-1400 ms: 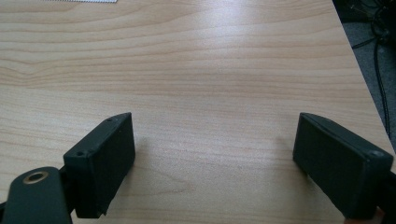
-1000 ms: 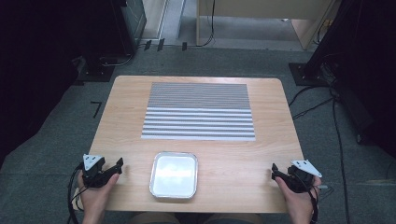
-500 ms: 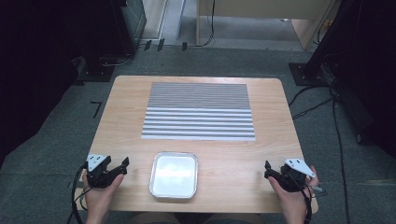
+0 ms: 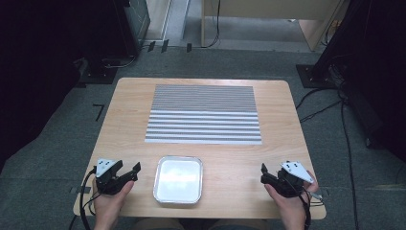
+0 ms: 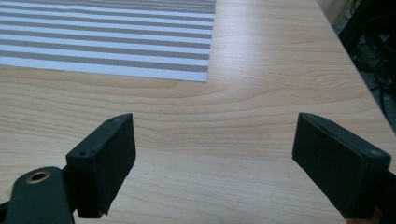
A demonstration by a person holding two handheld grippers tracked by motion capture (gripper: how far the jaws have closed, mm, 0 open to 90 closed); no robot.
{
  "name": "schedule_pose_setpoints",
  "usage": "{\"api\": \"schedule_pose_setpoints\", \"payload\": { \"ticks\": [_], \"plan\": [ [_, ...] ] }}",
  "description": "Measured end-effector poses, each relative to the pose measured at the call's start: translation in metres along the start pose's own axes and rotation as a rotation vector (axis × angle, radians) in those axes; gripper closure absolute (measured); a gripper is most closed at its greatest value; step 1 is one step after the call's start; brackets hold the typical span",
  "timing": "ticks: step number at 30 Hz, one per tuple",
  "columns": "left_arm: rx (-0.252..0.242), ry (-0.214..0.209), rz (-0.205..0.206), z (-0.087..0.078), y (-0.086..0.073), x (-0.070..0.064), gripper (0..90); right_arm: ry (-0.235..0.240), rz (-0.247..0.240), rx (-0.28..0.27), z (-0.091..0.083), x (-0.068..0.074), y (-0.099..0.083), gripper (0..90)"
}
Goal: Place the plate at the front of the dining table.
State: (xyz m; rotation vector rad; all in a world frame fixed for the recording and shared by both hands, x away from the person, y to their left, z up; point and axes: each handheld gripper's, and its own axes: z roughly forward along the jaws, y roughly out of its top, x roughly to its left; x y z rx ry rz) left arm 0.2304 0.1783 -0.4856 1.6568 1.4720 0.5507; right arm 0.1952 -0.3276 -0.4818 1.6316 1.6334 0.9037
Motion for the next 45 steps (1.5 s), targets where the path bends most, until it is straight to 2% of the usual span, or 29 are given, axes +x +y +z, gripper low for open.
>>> {"api": "schedule_pose_setpoints", "payload": {
  "ticks": [2,6,14,16,20,26,30,32,34,38,43,45],
  "plan": [
    [0.001,-0.003,0.004,0.0,0.0,-0.002,26.8,0.007,0.008,-0.001,0.0,0.003,0.001,14.4],
    [0.008,-0.011,0.01,0.0,-0.002,-0.006,26.8,-0.034,-0.004,-0.025,-0.003,0.011,0.001,20.8],
    [0.025,-0.029,0.021,0.001,-0.001,-0.011,25.4,-0.015,0.014,-0.027,-0.005,0.024,0.003,21.2],
    [0.035,-0.039,0.022,0.001,0.0,-0.011,23.1,-0.042,-0.003,-0.045,-0.006,0.031,0.003,23.9],
    [0.042,-0.026,0.019,0.001,0.001,-0.012,23.1,-0.037,-0.01,-0.052,-0.008,0.038,0.003,25.1],
    [0.053,-0.033,0.012,0.0,0.0,-0.012,23.4,-0.024,-0.011,-0.063,-0.01,0.05,0.006,26.5],
    [0.071,-0.042,0.014,0.0,-0.001,-0.013,23.4,-0.032,-0.038,-0.075,-0.012,0.058,0.008,33.5],
    [0.072,-0.059,0.005,-0.001,0.0,-0.01,23.3,0.009,-0.029,-0.08,-0.013,0.062,0.009,37.0],
    [0.072,-0.079,-0.013,-0.001,0.0,-0.006,23.3,0.043,-0.037,-0.088,-0.014,0.067,0.009,42.8],
    [0.067,-0.098,-0.025,-0.003,-0.001,-0.005,23.2,0.096,-0.053,-0.098,-0.013,0.079,0.008,48.3],
    [0.083,-0.109,-0.013,-0.003,-0.003,-0.011,20.8,0.146,-0.038,-0.095,-0.012,0.092,0.008,49.4],
    [0.092,-0.092,0.009,-0.002,-0.003,-0.015,17.9,0.168,-0.036,-0.086,-0.011,0.098,0.009,50.9]
  ]
}}
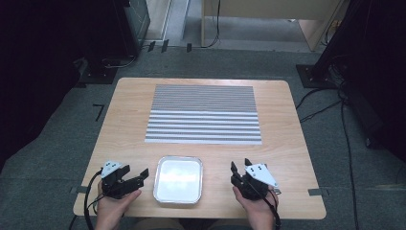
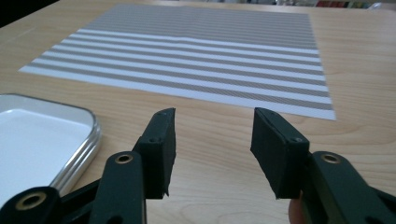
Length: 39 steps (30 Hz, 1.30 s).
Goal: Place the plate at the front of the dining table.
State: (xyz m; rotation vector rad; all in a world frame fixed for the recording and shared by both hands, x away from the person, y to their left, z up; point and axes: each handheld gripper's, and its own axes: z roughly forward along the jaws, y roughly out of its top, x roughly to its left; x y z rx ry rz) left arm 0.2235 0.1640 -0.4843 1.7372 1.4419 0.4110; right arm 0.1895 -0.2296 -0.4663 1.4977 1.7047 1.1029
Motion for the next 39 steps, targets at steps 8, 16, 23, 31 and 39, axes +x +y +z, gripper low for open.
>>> {"api": "schedule_pose_setpoints", "payload": {
  "ticks": [8,16,23,31,39],
  "plan": [
    [0.007,-0.051,-0.019,0.0,0.001,-0.004,17.6,0.077,-0.013,0.066,0.008,0.026,0.003,48.2],
    [0.009,-0.094,-0.02,0.0,-0.004,-0.013,33.6,0.096,0.017,0.073,0.017,0.053,0.002,43.4],
    [0.041,-0.121,0.008,0.004,-0.007,-0.027,41.7,0.209,0.065,0.072,0.024,0.067,-0.001,66.3],
    [0.052,-0.093,0.024,0.005,-0.007,-0.03,46.9,0.275,0.149,0.064,0.031,0.069,-0.005,71.6],
    [0.058,-0.162,0.011,0.004,-0.008,-0.03,56.1,0.271,0.266,0.06,0.034,0.079,-0.017,77.5]
  ]
}}
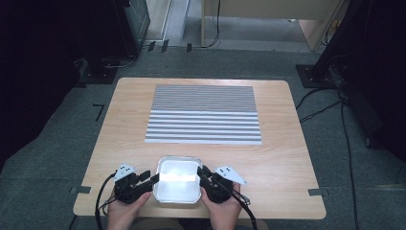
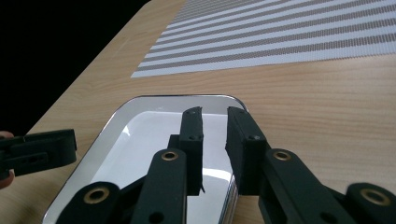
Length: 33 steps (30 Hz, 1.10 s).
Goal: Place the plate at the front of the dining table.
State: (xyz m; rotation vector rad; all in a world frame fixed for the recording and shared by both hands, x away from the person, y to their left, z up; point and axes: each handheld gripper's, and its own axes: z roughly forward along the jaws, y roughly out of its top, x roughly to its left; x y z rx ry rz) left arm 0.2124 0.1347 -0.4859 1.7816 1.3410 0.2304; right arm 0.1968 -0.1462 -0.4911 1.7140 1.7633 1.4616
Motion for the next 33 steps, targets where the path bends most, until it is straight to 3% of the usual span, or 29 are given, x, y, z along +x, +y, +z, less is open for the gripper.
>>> {"api": "schedule_pose_setpoints", "payload": {
  "ticks": [5,12,21,25,33],
  "plan": [
    [0.008,-0.017,0.019,0.002,-0.001,-0.004,59.0,-0.033,0.006,0.002,0.003,0.002,-0.005,78.7],
    [0.032,-0.006,0.052,0.005,-0.002,-0.008,64.0,-0.082,0.04,0.019,0.005,0.0,-0.009,82.2],
    [0.043,0.042,0.095,0.007,-0.003,-0.012,72.4,-0.101,0.048,0.079,0.009,-0.002,-0.012,85.6],
    [0.044,0.057,0.108,0.007,-0.003,-0.012,75.3,-0.09,0.094,0.09,0.01,-0.005,-0.012,86.6],
    [0.043,0.054,0.119,0.01,-0.005,-0.015,70.5,-0.089,0.139,0.09,0.009,-0.006,-0.01,89.8]
  ]
}}
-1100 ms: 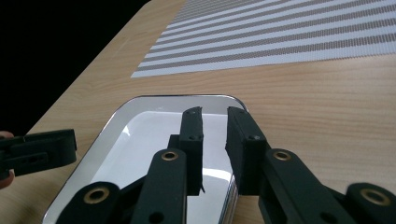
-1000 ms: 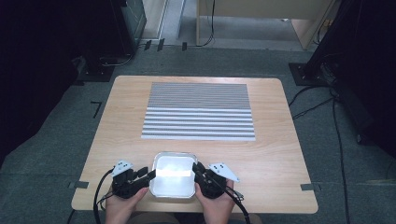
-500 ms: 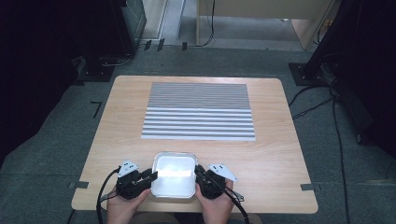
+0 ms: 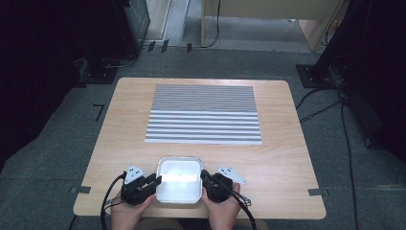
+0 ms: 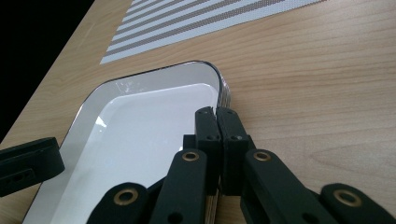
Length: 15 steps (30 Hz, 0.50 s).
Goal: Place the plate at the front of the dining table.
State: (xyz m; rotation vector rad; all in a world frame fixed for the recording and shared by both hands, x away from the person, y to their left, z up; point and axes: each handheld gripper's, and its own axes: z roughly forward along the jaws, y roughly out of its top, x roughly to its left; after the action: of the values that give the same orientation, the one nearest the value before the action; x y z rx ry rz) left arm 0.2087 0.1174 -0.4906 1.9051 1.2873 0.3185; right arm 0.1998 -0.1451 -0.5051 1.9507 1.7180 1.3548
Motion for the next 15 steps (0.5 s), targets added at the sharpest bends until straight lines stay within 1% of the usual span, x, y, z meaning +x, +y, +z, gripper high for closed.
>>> {"api": "schedule_pose_setpoints", "payload": {
  "ticks": [4,6,8,10,11,12,13,15],
  "plan": [
    [0.001,-0.017,-0.005,0.0007,-0.0002,0.0006,68.0,0.002,0.009,-0.006,-0.0009,-0.0006,0.0004,90.0],
    [0.006,-0.021,0.003,0.0018,-0.0004,0.0003,66.5,0.006,0.017,-0.024,-0.0024,0.0,0.0008,90.0],
    [0.01,-0.037,-0.001,0.004,0.0001,0.0005,62.8,0.019,0.022,-0.04,-0.0046,0.0001,0.0023,90.0],
    [0.017,-0.053,-0.012,0.0059,0.0011,0.0019,57.9,0.024,0.042,-0.035,-0.0056,-0.0018,0.0047,90.0],
    [0.02,-0.054,-0.018,0.0066,0.0017,0.0026,55.6,0.029,0.051,-0.03,-0.0057,-0.0029,0.006,90.0],
    [0.015,-0.062,-0.024,0.0064,0.0019,0.0032,51.8,0.031,0.056,-0.025,-0.0061,-0.0039,0.0073,90.0],
    [0.006,-0.075,-0.024,0.0053,0.0021,0.0039,49.2,0.031,0.056,-0.031,-0.0068,-0.0044,0.0081,90.0],
    [-0.01,-0.077,-0.022,0.0025,0.0024,0.0045,45.4,0.024,0.05,-0.045,-0.0087,-0.0054,0.0089,90.0]
  ]
}}
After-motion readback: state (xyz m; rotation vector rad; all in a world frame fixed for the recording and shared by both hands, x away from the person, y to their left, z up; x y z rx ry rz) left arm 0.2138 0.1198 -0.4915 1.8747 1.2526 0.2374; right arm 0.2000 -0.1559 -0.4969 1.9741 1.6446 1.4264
